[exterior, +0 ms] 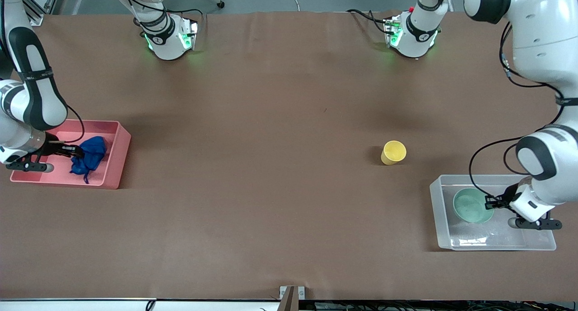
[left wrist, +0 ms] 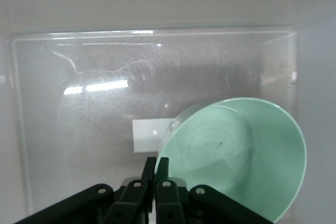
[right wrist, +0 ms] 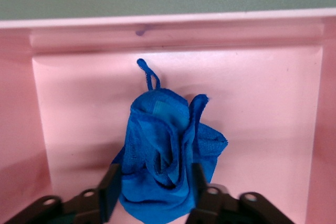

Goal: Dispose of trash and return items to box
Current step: 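Release the cloth and bowl, then raise both grippers away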

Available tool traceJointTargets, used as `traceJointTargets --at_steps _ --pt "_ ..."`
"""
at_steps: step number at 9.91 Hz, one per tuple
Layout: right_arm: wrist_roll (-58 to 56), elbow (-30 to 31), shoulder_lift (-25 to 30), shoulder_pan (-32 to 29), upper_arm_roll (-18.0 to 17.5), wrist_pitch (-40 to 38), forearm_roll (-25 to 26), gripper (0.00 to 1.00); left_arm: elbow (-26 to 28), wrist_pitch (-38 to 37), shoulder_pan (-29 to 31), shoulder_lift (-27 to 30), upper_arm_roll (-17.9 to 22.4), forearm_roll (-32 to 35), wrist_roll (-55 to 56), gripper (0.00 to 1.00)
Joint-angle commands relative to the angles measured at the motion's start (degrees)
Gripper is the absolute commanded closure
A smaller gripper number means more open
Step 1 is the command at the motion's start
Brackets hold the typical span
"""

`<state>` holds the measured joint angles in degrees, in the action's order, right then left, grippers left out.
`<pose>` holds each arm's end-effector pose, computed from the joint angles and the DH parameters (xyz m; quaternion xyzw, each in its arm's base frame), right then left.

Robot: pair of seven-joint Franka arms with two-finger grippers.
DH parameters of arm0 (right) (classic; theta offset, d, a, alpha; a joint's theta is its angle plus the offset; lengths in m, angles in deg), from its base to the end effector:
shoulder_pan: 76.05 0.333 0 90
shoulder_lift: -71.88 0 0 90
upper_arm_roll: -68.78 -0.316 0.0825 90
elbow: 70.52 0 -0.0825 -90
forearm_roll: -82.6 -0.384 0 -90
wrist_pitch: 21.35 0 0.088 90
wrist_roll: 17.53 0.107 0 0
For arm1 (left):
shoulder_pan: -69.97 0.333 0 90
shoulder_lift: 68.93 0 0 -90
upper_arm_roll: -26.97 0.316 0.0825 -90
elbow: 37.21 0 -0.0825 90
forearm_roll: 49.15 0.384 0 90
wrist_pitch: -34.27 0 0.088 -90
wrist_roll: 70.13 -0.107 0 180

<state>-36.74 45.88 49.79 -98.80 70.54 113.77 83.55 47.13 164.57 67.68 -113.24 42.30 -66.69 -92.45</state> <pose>0.5397 -0.2459 0.2500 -0.9987 0.0392 0.0315 0.0003 0.7147 0.1215 0.2360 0.9988 -0.0244 0.0379 0.0169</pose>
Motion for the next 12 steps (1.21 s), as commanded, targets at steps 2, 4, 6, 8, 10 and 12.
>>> traceJointTargets --at_steps 2,4,6,8,10,12 --pt "1.53 -4.05 6.60 1.21 -0.71 -8.70 -1.03 0.00 -1.37 1.79 -0.18 -3.24 0.58 -1.10 -0.80 0.71" --pt "11.18 -7.32 10.82 5.51 -0.71 -14.85 -1.03 0.00 -1.11 1.18 0.08 1.04 0.58 -0.57 -1.23 0.07" --pt "20.40 -8.20 17.84 11.64 -0.71 -19.86 -0.95 0.00 4.92 -2.23 -0.52 12.00 0.14 -0.22 -0.80 0.00" --pt "22.56 -14.05 23.04 14.75 -0.19 -30.20 -0.77 0.00 15.10 -2.25 -0.71 22.64 -3.27 3.10 1.38 0.00" --pt "22.03 -25.74 23.41 22.18 7.57 -44.53 -0.42 0.00 26.34 -2.16 -0.71 32.31 -9.24 10.21 8.48 0.00" --pt "21.85 -26.58 23.76 22.59 8.52 -46.95 -0.51 0.00 37.25 -1.11 -0.62 39.10 -15.04 12.96 12.55 0.00"
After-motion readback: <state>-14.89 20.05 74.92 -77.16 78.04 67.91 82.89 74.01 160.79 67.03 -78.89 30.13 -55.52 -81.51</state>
